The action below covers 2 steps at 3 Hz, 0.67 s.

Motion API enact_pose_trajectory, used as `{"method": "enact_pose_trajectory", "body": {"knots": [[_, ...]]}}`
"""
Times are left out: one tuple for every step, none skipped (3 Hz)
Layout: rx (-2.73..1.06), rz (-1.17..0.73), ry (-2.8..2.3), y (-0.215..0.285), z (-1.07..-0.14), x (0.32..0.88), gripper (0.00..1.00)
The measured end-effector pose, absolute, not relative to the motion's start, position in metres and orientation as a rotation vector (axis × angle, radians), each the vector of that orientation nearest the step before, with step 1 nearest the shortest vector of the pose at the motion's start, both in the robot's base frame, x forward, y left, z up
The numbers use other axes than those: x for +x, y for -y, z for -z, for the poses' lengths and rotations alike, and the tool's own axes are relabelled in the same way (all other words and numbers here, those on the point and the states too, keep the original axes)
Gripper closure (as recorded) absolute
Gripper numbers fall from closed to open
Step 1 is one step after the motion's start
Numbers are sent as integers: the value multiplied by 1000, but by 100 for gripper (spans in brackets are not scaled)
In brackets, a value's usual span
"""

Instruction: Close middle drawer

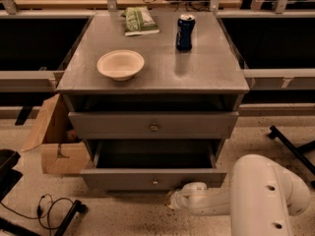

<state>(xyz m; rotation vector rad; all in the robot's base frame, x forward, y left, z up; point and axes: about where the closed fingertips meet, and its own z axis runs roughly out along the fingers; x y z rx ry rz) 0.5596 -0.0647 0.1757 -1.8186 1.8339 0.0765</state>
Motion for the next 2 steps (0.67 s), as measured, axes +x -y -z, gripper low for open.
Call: {"method": "enact_pose_trajectory", "body": {"knots": [[-1822,-74,-1820,62,-178,566,100],[-1822,-74,-1820,62,-178,565,100]]}}
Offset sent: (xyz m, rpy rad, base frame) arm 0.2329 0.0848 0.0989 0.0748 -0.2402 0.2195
